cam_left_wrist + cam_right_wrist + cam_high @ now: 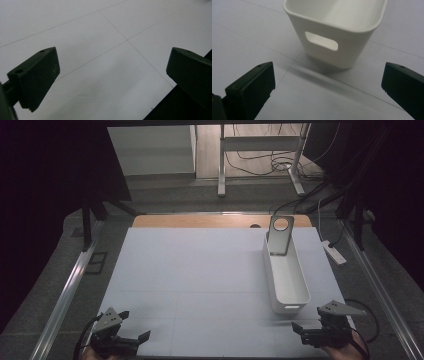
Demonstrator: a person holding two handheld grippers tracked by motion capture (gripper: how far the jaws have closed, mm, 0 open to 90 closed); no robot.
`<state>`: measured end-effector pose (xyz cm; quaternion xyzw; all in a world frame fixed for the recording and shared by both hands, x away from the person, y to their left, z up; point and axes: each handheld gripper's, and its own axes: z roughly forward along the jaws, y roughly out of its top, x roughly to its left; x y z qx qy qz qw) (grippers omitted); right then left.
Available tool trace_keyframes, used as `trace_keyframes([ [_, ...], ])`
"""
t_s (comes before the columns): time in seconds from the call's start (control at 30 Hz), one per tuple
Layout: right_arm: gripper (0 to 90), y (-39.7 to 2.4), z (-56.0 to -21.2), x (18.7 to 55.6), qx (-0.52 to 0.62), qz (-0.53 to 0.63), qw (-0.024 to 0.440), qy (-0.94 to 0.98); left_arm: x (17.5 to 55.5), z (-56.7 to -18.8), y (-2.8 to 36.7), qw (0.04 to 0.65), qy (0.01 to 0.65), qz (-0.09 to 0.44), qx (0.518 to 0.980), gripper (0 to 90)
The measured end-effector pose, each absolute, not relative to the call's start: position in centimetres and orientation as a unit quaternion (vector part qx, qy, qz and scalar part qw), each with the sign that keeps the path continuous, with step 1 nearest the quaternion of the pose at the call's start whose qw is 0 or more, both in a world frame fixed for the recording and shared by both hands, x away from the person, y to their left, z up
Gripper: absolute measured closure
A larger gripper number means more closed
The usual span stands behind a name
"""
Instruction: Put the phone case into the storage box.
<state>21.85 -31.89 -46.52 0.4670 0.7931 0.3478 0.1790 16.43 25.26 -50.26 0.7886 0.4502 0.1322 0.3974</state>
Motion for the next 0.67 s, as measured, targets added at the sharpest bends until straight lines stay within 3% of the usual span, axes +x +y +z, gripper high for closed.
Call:
trace_keyframes([
  [0.67,0.0,-31.78,-47.20,22.06,0.471,0.319,0.170,0.805,16.47,-50.25,25.17,0.396,0.450,0.133,0.790,0.0],
])
